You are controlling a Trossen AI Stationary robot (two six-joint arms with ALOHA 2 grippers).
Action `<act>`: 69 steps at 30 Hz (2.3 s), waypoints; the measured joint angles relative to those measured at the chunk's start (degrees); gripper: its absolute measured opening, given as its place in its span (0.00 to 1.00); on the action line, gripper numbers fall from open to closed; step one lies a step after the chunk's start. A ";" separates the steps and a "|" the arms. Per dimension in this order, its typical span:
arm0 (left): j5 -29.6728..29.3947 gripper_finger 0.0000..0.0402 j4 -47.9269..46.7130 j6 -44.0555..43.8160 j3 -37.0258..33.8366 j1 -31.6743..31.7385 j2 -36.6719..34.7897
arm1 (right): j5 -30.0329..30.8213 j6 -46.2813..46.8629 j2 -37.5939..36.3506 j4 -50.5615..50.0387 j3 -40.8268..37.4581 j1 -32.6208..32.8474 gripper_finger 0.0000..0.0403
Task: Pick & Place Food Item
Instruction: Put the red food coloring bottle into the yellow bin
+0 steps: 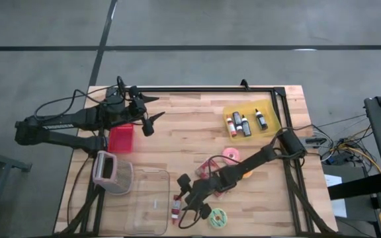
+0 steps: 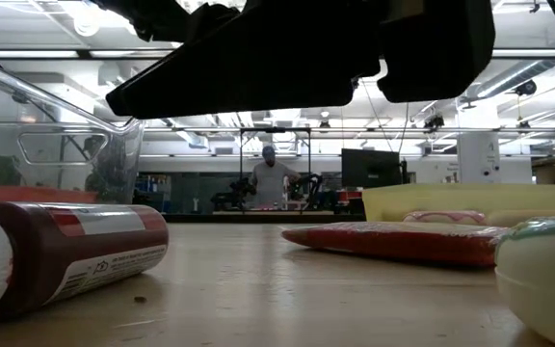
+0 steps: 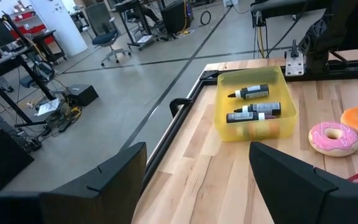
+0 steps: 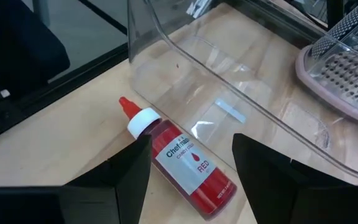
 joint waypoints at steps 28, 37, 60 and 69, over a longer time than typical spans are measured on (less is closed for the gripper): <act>-0.13 0.72 -0.29 0.01 0.00 -0.01 -0.01 | -0.17 -2.70 7.61 7.66 0.13 -1.97 0.55; -0.12 0.72 -0.29 0.01 0.02 0.01 -0.01 | -0.73 -1.36 7.74 7.41 0.20 -1.97 0.55; 0.02 0.72 -0.27 0.00 0.04 0.00 -0.01 | 0.49 7.12 4.59 -3.03 -0.11 -0.40 0.55; -0.02 0.72 -0.44 0.00 0.04 0.00 -0.01 | 0.67 11.40 4.39 -4.55 -0.04 0.00 0.55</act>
